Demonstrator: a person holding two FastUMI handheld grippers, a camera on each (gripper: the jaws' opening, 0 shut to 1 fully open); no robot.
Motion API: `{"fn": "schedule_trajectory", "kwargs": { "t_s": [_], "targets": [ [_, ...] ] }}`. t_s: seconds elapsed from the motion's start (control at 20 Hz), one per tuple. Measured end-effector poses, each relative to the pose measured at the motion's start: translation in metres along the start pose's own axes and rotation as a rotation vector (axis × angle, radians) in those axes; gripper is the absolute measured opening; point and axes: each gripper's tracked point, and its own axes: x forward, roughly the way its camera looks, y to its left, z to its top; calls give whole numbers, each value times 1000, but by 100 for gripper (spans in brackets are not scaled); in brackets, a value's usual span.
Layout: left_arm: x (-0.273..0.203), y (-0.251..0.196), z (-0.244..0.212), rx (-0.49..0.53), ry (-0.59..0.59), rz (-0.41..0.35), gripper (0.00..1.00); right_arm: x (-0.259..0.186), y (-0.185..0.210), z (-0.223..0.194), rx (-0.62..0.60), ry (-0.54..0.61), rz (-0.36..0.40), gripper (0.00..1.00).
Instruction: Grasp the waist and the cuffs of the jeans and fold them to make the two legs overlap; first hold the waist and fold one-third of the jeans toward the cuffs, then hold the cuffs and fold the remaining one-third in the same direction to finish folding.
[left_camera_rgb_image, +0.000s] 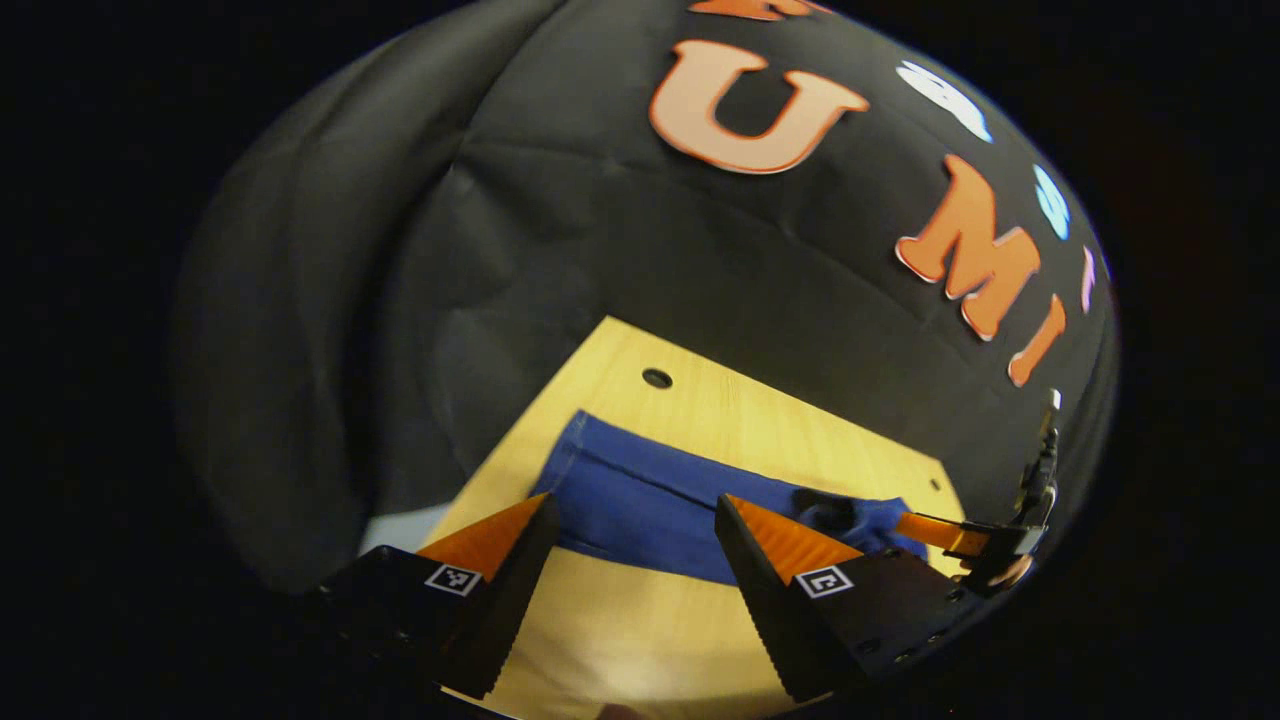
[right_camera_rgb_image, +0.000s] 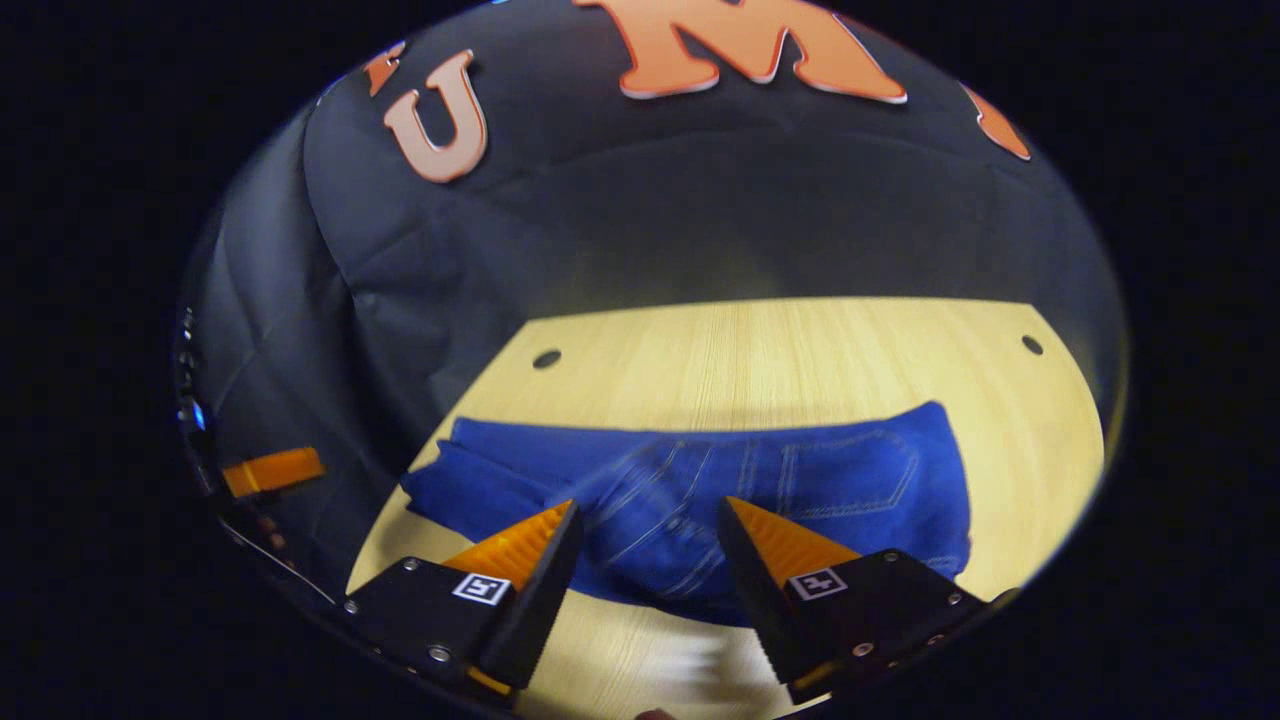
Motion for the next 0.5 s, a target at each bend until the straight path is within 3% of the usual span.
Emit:
{"fn": "schedule_trajectory", "kwargs": {
  "t_s": [0.05, 0.3, 0.5],
  "targets": [
    [7, 7, -9, -82, 58, -8, 98, -12, -7, 18, 0, -42, -12, 92],
    [41, 40, -39, -390, 204, -29, 98, -80, -56, 79, -25, -192, -135, 94],
    [67, 75, -65, -643, 288, 35, 98, -123, -84, 104, -37, -272, -217, 94]
  ]
}}
